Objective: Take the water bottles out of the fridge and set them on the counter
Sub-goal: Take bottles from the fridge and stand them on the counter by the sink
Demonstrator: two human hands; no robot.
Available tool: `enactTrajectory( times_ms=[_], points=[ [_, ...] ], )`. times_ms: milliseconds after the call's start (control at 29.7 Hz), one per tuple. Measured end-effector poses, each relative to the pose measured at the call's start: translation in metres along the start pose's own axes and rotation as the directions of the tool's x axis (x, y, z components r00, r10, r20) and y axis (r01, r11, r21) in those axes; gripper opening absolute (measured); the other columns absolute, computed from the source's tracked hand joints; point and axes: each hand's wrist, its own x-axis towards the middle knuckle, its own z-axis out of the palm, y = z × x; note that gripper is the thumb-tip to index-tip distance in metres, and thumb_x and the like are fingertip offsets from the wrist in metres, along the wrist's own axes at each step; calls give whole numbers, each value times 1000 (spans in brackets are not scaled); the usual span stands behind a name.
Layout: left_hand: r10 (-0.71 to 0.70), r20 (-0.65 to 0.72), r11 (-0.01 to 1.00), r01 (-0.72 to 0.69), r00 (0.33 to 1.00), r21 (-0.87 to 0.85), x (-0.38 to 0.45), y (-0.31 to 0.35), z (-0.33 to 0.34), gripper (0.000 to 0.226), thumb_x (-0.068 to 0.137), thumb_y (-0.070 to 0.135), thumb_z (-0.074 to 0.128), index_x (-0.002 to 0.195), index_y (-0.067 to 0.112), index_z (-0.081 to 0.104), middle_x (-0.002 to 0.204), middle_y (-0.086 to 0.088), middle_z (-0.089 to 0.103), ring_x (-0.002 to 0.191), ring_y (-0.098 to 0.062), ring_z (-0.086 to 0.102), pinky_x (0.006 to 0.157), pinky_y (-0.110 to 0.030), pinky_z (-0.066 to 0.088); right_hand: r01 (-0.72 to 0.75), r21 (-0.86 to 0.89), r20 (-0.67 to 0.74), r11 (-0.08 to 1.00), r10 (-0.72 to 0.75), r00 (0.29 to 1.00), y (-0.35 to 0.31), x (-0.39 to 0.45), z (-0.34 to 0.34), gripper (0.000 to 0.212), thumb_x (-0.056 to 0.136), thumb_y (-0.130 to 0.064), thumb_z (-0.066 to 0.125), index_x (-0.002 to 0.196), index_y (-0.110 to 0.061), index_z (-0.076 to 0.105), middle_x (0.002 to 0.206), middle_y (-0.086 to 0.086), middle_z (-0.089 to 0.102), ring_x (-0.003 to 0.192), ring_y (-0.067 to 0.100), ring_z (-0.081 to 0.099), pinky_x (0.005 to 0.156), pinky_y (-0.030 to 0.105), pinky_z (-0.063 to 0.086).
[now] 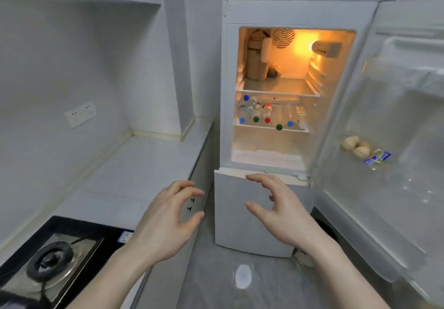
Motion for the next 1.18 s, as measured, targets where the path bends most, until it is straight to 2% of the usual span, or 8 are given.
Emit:
enactTrajectory(
  times_ms=[236,405,573,674,742,877,978,1180],
  points=[
    [122,61,992,-120,991,-45,109,-35,16,36,92,46,68,127,45,59,138,31,40,129,2,43,102,-18,36,-102,-23,-111,994,99,989,21,76,-6,51,95,-38,69,142,-46,50,142,-35,44,131,-14,38,116,29,40],
    [190,117,981,-183,975,-70,163,-38,35,38,92,44,68,128,44,58,140,30,40,129,2,44,102,-20,38,-163,-47,-181,985,152,972,40,98,-17,51,94,-38,70,141,-48,51,140,-36,44,129,-14,40,114,29,41],
    [277,180,959,-259,944,-117,220,-20,57,36,91,46,68,126,44,58,138,31,41,120,0,51,95,-25,47,-243,-60,-272,968,219,937,70,111,-45,51,92,-42,70,139,-49,51,140,-35,46,129,-7,46,112,35,45],
    [312,198,948,-292,929,-123,255,-6,74,35,92,47,66,126,44,58,134,32,43,109,1,51,91,-21,45,-279,-54,-305,959,250,919,91,125,-61,51,91,-42,71,138,-49,52,139,-33,48,128,-4,48,110,35,46],
    [312,202,948,-292,928,-124,275,3,86,35,92,45,65,126,44,58,135,32,43,109,1,51,93,-21,43,-291,-51,-306,955,262,915,104,138,-70,51,92,-40,70,138,-50,52,138,-34,47,129,-4,48,110,33,45],
    [301,227,952,-278,926,-127,309,12,110,34,92,46,64,126,46,57,134,34,42,125,5,47,101,-25,45,-302,-28,-286,953,282,916,129,165,-81,51,93,-39,69,139,-50,51,138,-31,47,127,-1,50,106,30,46],
    [292,247,954,-265,924,-138,343,24,134,34,93,46,64,125,45,57,133,32,44,122,5,49,99,-24,45,-302,-3,-271,953,290,918,155,197,-97,51,93,-40,68,139,-49,50,136,-33,45,124,1,51,104,30,47],
    [211,278,973,-175,937,-150,409,48,177,32,93,47,65,123,47,56,132,30,48,118,0,52,96,-27,50,-322,8,-230,947,315,921,205,256,-120,52,95,-40,67,142,-46,47,142,-24,45,124,4,52,102,29,48]
  ],
)
